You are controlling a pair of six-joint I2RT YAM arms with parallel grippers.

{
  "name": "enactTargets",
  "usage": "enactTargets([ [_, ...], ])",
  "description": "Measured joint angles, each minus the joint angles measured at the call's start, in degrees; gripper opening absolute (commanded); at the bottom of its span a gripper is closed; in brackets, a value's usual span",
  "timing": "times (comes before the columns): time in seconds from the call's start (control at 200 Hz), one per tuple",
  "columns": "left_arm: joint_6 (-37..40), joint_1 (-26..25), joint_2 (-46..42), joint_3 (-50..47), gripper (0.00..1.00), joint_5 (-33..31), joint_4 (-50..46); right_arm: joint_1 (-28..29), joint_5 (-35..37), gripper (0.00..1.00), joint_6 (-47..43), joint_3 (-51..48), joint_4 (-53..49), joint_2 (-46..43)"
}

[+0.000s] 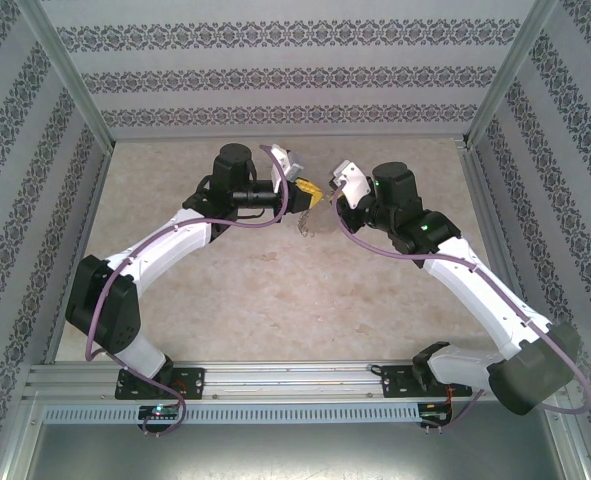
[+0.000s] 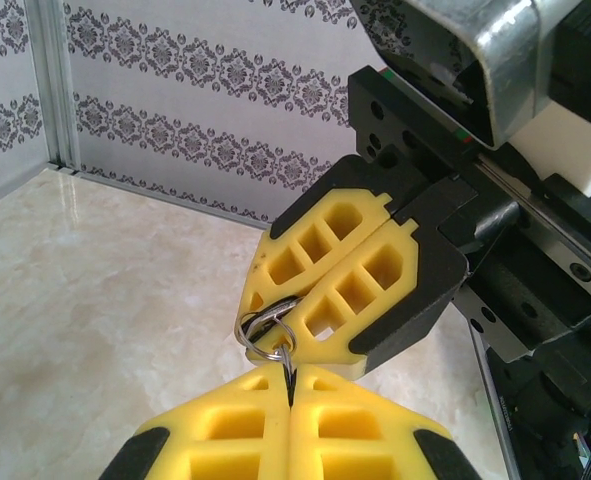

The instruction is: Put the keys on the keyring

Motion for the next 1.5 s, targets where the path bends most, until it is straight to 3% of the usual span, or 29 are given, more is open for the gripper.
enactTargets([
  [0.794,0.57,0.0,0.0,0.02,0.0,-2.16,-0.68,2.82,6.86,0.0,-0.96,4.28,-2.99,3.04],
  [0.904,0.72,0.0,0.0,0.02,0.18,-2.71,-0.55,2.6,6.64,0.0,-0.94,6.62,-4.83,3.65],
  [0.999,0.66,-0.02,-0.31,-0.52,0.41,-2.62,-0.39,1.81,7.65,0.0,-0.57,9.22,-5.38,5.46],
  [1.084,-0.09,-0.04,-1.14,-1.88,0.52,-3.72,-0.28,0.94,8.07,0.0,-0.07,11.26,-5.49,7.54],
  [1.204,-1.6,0.26,-3.93,-6.32,0.6,-7.3,1.62,0.17,7.85,0.0,0.59,13.29,-5.53,11.26],
  [1.499,-7.54,5.42,-12.04,-17.0,0.64,-16.37,8.9,-0.94,3.76,0.0,3.13,21.31,-5.49,26.29],
])
